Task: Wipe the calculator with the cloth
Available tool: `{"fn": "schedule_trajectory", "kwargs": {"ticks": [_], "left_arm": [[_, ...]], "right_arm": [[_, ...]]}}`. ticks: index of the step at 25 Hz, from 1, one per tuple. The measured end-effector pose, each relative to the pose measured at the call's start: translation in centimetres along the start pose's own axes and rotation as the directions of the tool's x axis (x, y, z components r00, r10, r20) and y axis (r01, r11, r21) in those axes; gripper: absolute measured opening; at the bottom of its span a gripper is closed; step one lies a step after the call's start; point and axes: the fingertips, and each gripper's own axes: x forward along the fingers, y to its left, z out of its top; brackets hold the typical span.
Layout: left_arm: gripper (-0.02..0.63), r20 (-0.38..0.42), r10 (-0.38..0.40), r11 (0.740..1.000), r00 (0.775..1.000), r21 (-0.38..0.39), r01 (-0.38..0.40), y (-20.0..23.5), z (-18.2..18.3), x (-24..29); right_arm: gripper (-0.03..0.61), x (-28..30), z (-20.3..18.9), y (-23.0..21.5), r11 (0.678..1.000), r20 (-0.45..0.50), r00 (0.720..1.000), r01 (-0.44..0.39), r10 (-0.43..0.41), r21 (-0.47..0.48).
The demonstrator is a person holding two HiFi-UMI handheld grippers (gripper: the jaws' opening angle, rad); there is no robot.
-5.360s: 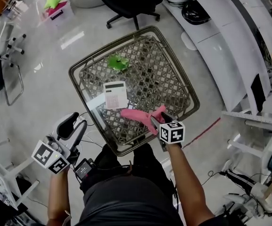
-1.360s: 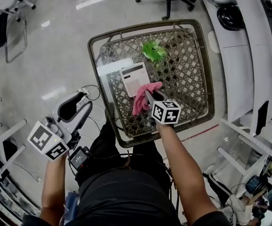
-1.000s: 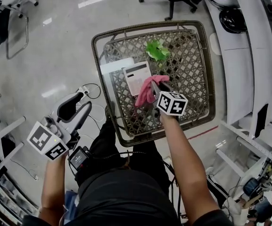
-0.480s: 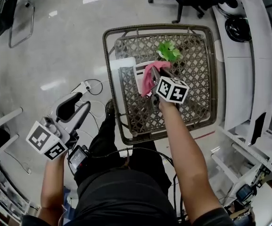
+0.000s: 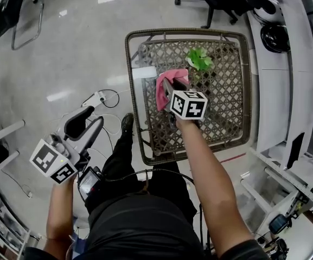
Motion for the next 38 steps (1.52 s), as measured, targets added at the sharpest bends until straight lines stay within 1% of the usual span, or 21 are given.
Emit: {"fn": "schedule_trajectory", "kwargs": {"ticks": [5, 10, 18, 27, 32, 38], "left_arm": [[0.195, 0.006, -0.001, 1.0, 1.0, 0.002, 0.001, 0.1, 0.0, -0.7], [0.195, -0.003, -0.016, 1.0, 1.0, 0.009, 0.016, 0.0, -0.4, -0.6], [0.195, -0.024, -0.053, 0.998, 0.998, 0.035, 0.054, -1.3, 0.4, 1.6], [0.195, -0.051, -0.088, 0.994, 0.995, 0.052, 0.091, -3.1, 0.9, 4.5], [0.195, -0.066, -0.095, 0.994, 0.993, 0.055, 0.098, -3.6, 0.8, 5.5], [0.195, -0.071, -0.1, 0.993, 0.993, 0.055, 0.104, -3.9, 0.7, 6.1]], "right_arm": [[0.078, -0.4, -2.3, 0.9, 1.0, -0.031, 1.0, -0.002, 0.002, 0.003], [0.078, -1.6, -5.5, 1.1, 1.0, -0.061, 0.998, 0.007, -0.005, 0.021], [0.078, -4.2, -8.8, -0.6, 0.997, -0.073, 0.997, 0.027, -0.022, 0.069], [0.078, -6.7, -9.1, -5.8, 0.984, -0.061, 0.993, 0.105, -0.097, 0.144], [0.078, -7.4, -8.7, -7.5, 0.981, -0.054, 0.992, 0.12, -0.113, 0.153], [0.078, -7.6, -8.3, -8.1, 0.979, -0.048, 0.992, 0.12, -0.113, 0.168]]}}
